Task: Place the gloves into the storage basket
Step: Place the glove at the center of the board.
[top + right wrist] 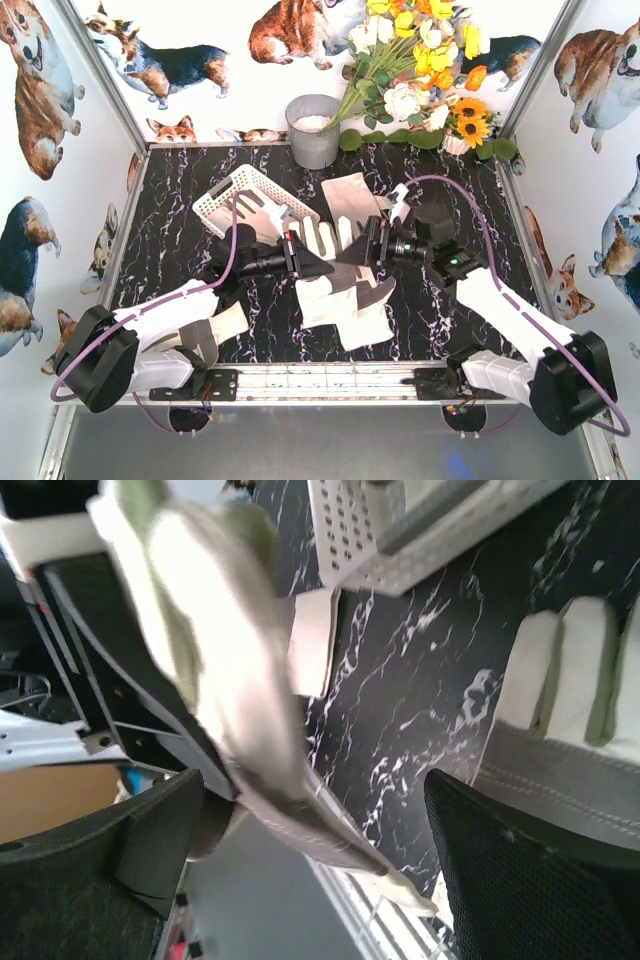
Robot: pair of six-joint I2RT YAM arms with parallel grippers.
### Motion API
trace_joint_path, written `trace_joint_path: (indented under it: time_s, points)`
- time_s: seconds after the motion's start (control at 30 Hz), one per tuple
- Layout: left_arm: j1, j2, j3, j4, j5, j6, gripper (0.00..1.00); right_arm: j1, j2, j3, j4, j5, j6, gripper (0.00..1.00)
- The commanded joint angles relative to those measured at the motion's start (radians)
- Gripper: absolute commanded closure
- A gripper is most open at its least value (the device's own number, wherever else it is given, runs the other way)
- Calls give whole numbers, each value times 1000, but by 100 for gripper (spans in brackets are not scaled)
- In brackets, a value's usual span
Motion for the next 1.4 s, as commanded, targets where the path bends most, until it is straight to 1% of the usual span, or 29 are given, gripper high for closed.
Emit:
trace_joint_path:
  time_s: [0.0,0.07,0.1,0.17,0.2,0.23,0.27,0.3,0.33,0.4,0.43,0.5,0.6,0.8,0.87,0.97,1.03,1.13,1.23,1.37]
  points:
    - [5,-20,-16,135,57,-5,100,10,23,-28,166,-157,38,7]
    - [4,-19,-23,155,62,-9,100,30,28,-27,191,-192,44,13]
    - [4,-17,-25,166,66,-12,100,39,42,-23,200,-204,45,19]
    - [4,-10,-26,182,81,-18,100,56,67,-16,215,-217,46,44]
    - [5,-6,-24,181,89,-15,100,60,70,-13,221,-213,47,63]
    - [5,-4,-20,164,96,-5,100,62,70,-12,217,-200,46,80]
    - [7,-3,-15,125,102,13,100,62,65,-11,213,-182,47,95]
    - [12,-5,-7,65,104,47,91,61,60,-14,207,-162,46,100]
    - [20,-11,7,-34,94,90,82,61,51,-14,195,-142,38,100]
    - [34,-21,45,-275,41,204,68,62,41,-11,152,-98,18,100]
    - [35,-22,62,-370,19,251,63,61,40,-11,134,-83,7,100]
    - [36,-19,78,-474,16,299,59,61,2,-12,107,-59,-8,100]
    - [35,-29,69,-497,38,311,57,61,-14,-14,84,-41,-18,100]
    - [35,-55,35,-520,74,318,61,61,-25,-7,68,-23,-26,100]
    - [35,-65,24,-527,79,314,64,61,-21,-7,69,-21,-25,100]
    - [35,-86,13,-559,54,316,72,61,-10,0,49,-7,-24,100]
    - [37,-106,10,-608,12,320,83,62,4,9,9,16,-33,100]
    - [41,-122,-4,-690,-52,312,100,98,26,36,-96,97,-87,100]
    - [41,-126,-24,-760,-85,280,100,189,94,89,-214,241,-146,100]
    - [45,-128,-31,-973,-175,268,100,300,205,154,-329,429,-157,100]
